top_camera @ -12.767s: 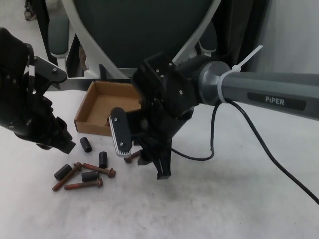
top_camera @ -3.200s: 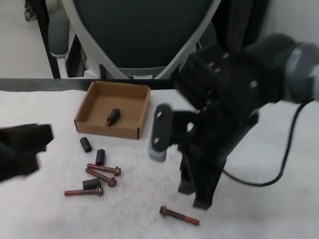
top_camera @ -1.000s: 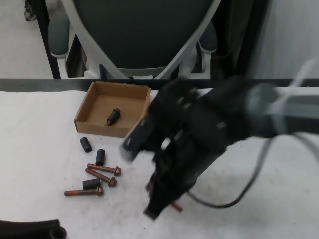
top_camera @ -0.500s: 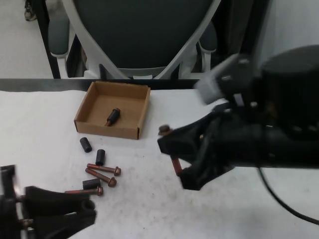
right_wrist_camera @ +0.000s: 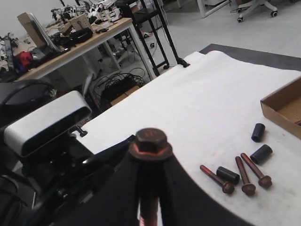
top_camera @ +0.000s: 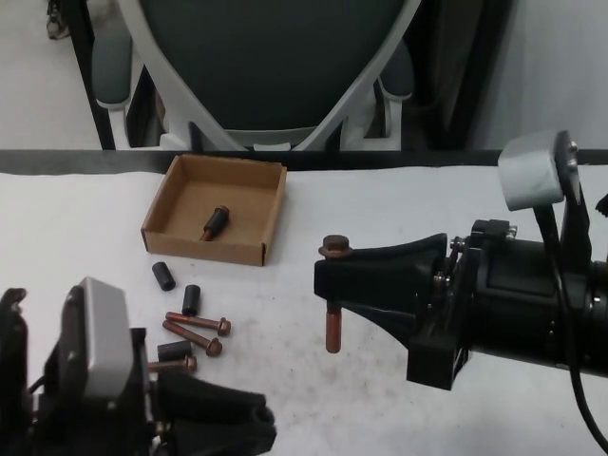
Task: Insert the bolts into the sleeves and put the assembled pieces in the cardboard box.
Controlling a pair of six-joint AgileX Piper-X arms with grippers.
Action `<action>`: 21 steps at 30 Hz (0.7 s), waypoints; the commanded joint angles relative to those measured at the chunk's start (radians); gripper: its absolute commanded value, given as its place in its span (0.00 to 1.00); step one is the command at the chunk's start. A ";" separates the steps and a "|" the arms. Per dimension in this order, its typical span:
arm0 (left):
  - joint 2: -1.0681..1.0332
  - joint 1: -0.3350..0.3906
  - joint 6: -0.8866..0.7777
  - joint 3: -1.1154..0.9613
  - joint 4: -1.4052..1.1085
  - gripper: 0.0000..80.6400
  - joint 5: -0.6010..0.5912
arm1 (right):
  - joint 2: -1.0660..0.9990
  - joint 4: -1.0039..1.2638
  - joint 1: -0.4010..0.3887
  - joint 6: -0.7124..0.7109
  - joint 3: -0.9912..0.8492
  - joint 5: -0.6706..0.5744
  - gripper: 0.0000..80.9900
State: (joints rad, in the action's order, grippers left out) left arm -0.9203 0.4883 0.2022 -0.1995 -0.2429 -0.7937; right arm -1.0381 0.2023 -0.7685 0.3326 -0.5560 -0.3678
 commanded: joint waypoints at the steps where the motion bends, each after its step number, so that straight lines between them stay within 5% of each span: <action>1: -0.047 0.024 -0.077 -0.008 -0.154 0.01 0.020 | 0.011 0.032 0.001 0.013 0.001 -0.025 0.00; 10: -0.096 0.023 -0.257 -0.008 -0.358 0.01 0.045 | 0.011 0.035 0.001 0.021 0.001 -0.041 0.00; 21: -0.096 0.045 -0.284 -0.008 -0.398 0.01 0.024 | 0.011 0.056 -0.023 0.027 0.001 -0.081 0.00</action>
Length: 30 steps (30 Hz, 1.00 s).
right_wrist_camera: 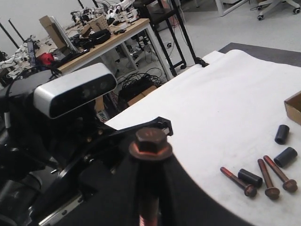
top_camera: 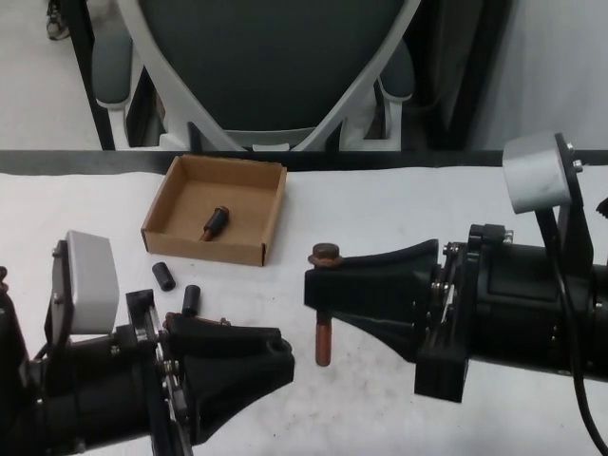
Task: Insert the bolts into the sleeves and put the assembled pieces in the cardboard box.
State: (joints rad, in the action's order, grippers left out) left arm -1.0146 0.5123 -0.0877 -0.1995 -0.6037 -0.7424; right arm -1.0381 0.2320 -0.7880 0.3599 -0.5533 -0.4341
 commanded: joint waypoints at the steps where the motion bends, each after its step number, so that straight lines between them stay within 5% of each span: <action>1: -0.004 0.029 0.005 -0.008 -0.038 0.01 -0.027 | 0.011 0.028 -0.008 0.000 -0.002 -0.018 0.00; 10: -0.020 0.116 0.028 -0.008 -0.042 0.01 -0.005 | 0.011 0.028 -0.011 0.000 -0.002 -0.026 0.00; 30: -0.020 0.116 -0.003 -0.008 -0.144 0.01 0.019 | 0.011 0.008 -0.011 0.000 -0.002 -0.025 0.00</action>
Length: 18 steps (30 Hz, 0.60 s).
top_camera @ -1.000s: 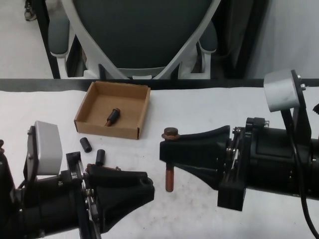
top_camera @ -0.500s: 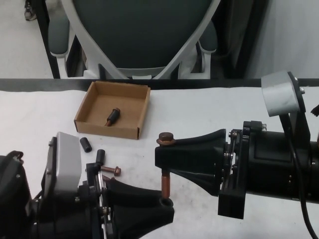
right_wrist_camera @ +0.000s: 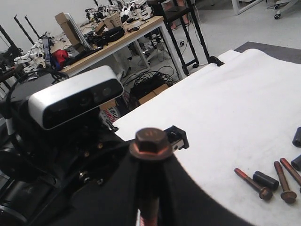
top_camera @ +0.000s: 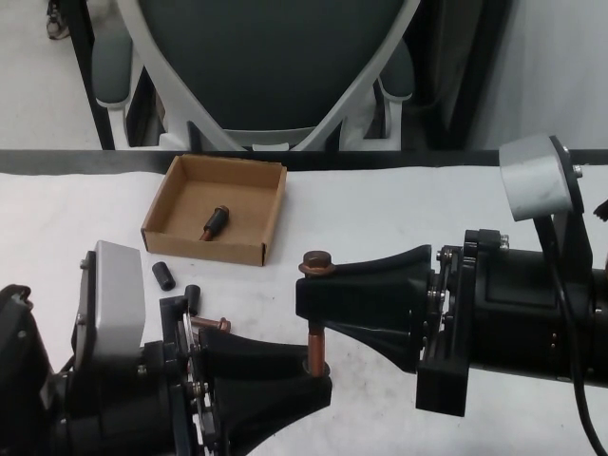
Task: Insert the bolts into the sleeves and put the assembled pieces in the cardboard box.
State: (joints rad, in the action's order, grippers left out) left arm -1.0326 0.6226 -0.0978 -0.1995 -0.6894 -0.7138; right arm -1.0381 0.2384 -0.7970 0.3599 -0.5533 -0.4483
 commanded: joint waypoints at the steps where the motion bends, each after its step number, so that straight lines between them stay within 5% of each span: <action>1: -0.002 0.006 0.007 -0.008 -0.058 0.01 -0.012 | 0.011 0.001 -0.002 0.000 -0.002 -0.011 0.00; 18: -0.002 0.006 -0.035 -0.008 -0.081 0.01 -0.044 | 0.011 -0.024 -0.002 -0.043 -0.002 -0.009 0.00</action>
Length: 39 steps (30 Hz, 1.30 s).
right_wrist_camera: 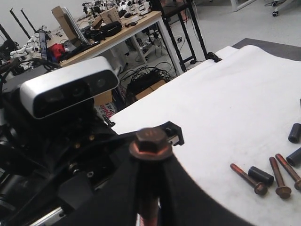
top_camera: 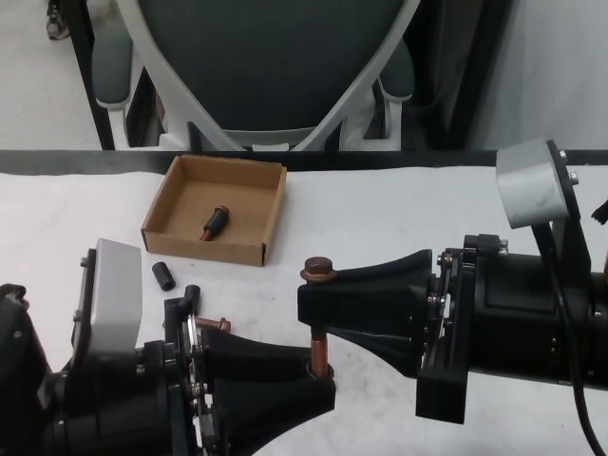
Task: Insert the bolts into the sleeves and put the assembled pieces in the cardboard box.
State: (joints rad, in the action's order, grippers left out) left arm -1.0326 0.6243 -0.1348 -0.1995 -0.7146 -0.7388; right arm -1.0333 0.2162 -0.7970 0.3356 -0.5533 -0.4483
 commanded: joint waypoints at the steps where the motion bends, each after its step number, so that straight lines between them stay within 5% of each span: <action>1: -0.002 0.004 0.002 -0.008 -0.061 0.01 -0.019 | 0.007 -0.002 -0.002 -0.030 -0.002 -0.009 0.00; 12: -0.002 0.004 0.000 -0.008 -0.098 0.01 0.049 | 0.007 -0.002 -0.002 -0.032 -0.002 -0.004 0.00; 33: -0.002 0.004 -0.247 -0.008 -0.271 0.01 0.242 | 0.007 -0.002 -0.002 -0.029 -0.002 -0.004 0.01; 36: -0.002 0.004 -0.269 -0.008 -0.271 0.01 0.285 | 0.007 -0.002 -0.002 -0.029 -0.002 -0.012 0.13; 39: -0.002 0.002 -0.269 -0.008 -0.271 0.01 0.326 | 0.007 -0.002 -0.002 -0.029 -0.002 -0.021 0.36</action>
State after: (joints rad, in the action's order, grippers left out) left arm -1.0402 0.6348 -0.3825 -0.1946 -0.9199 -0.5289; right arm -1.0311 0.2465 -0.7970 0.3071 -0.5586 -0.4317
